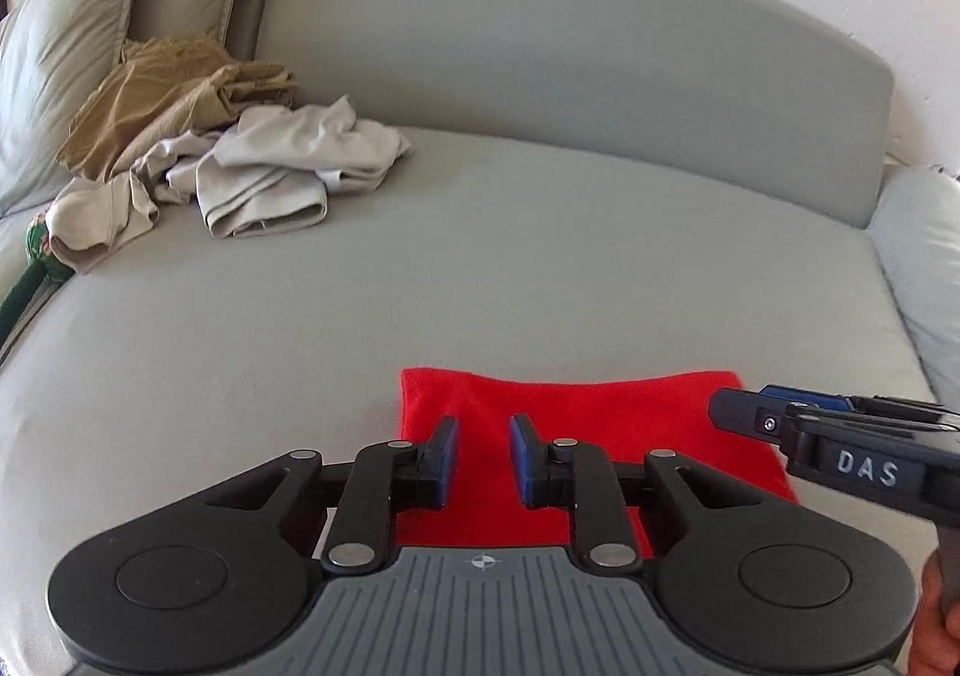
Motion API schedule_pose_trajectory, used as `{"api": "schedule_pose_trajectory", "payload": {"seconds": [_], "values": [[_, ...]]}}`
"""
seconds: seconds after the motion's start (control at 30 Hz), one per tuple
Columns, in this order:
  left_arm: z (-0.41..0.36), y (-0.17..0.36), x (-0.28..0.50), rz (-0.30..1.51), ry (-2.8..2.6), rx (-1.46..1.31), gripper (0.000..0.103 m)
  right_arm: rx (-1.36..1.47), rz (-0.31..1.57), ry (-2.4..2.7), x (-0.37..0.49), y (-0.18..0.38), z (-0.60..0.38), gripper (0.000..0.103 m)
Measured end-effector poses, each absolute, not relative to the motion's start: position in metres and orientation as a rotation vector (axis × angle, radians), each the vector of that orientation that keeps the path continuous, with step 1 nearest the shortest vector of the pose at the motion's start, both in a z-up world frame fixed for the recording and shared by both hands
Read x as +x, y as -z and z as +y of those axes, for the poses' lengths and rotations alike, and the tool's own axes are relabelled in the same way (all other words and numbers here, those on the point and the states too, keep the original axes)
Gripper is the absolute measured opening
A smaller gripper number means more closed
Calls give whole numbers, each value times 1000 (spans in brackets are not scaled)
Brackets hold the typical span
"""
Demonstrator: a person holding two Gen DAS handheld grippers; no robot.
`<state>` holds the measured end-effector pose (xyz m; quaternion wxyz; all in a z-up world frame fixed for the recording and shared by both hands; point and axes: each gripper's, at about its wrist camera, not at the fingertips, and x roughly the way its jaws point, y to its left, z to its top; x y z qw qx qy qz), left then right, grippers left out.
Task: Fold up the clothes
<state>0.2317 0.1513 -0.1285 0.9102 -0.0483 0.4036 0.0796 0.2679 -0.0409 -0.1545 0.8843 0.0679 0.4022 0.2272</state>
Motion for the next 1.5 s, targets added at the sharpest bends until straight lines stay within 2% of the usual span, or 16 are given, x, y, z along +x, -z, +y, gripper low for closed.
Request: {"api": "schedule_pose_trajectory", "payload": {"seconds": [0.27,0.3,0.43,0.5,0.63,0.73,0.83,0.93,0.97,1.07,1.17,1.23,1.37,1.43,1.47,1.5], "values": [[155,149,245,866,-238,-71,22,39,884,-406,291,173,-14,28],[156,149,245,867,-237,-74,23,51,877,-372,294,170,-18,34],[159,146,241,872,-223,-101,23,161,889,-350,284,153,-46,43],[157,141,235,876,-222,-107,25,173,906,-356,267,144,-59,58],[150,117,203,841,-184,-119,41,199,959,-370,228,129,-83,64],[154,95,164,821,-150,-174,41,209,992,-390,197,117,-97,70],[155,82,122,811,-124,-187,40,204,993,-431,164,109,-106,70],[140,84,90,826,-113,-155,26,211,1010,-494,135,109,-108,70],[135,88,84,835,-113,-140,24,229,1017,-514,128,112,-105,67],[124,105,73,852,-122,-141,22,229,1002,-582,111,116,-88,41],[121,123,70,891,-128,-156,22,120,981,-633,97,123,-63,39],[124,133,63,931,-157,-206,27,35,1037,-618,92,134,-52,47],[134,131,41,984,-226,-256,34,-44,1034,-635,70,132,-58,51],[139,127,26,985,-249,-267,24,-29,1085,-635,64,129,-68,63],[143,123,20,971,-252,-294,25,-5,1117,-625,61,129,-75,69],[149,118,15,947,-248,-349,26,34,1121,-626,59,129,-83,69]]}}
